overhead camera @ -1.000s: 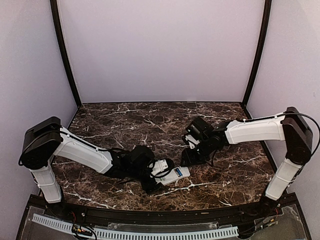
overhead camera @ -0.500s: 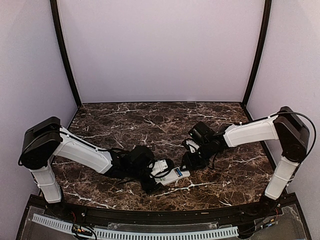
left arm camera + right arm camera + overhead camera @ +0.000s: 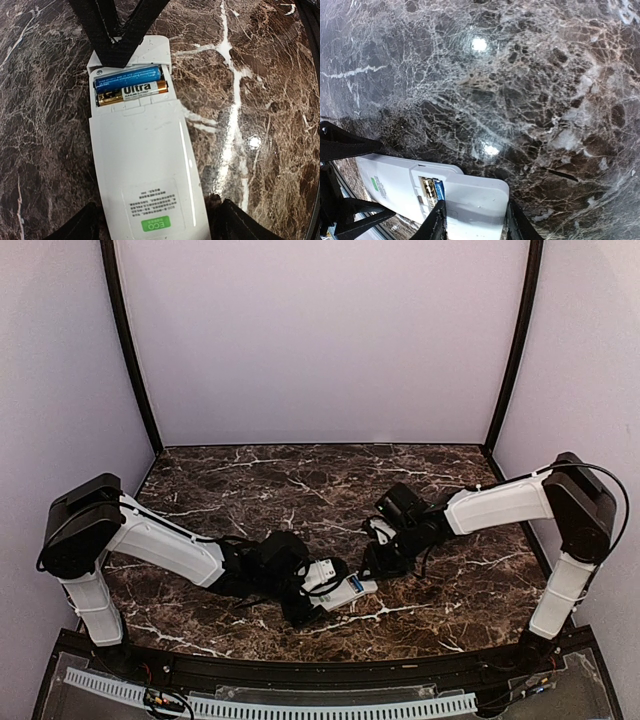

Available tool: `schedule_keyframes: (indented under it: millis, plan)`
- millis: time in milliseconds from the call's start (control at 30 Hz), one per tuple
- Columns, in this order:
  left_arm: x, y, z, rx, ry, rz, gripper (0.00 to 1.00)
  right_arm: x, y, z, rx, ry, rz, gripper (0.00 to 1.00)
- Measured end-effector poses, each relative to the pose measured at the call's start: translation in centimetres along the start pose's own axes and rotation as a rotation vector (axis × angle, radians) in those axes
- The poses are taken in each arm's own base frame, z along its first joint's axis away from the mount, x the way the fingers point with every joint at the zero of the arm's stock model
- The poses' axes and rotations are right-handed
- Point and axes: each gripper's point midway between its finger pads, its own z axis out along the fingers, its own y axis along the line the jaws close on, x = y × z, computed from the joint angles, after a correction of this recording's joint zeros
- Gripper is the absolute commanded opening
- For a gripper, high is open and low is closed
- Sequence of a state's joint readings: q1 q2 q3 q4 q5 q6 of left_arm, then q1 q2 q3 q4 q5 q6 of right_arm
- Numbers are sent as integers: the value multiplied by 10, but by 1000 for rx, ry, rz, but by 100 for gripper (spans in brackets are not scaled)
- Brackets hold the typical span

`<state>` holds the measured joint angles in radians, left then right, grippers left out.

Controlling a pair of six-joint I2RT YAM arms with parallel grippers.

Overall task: Load the batteries into the remote control
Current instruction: Load the battery cover onto the remote control without the battery cover.

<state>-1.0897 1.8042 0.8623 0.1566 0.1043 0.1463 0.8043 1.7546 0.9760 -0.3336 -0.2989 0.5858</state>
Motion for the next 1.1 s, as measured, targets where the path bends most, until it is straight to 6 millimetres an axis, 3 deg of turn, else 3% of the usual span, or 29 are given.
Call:
schedule_keyframes:
  millis: [400,767,1100]
  plan:
    - [0,0,0,0,0,0,82,-9,17,-3,-6,-31,-36,33]
    - [0,0,0,0,0,0,82,-5,18,1,32,-19,-57,34]
    - [0,0,0,0,-1,0,82,-18,32,-18,31,-35,-116,39]
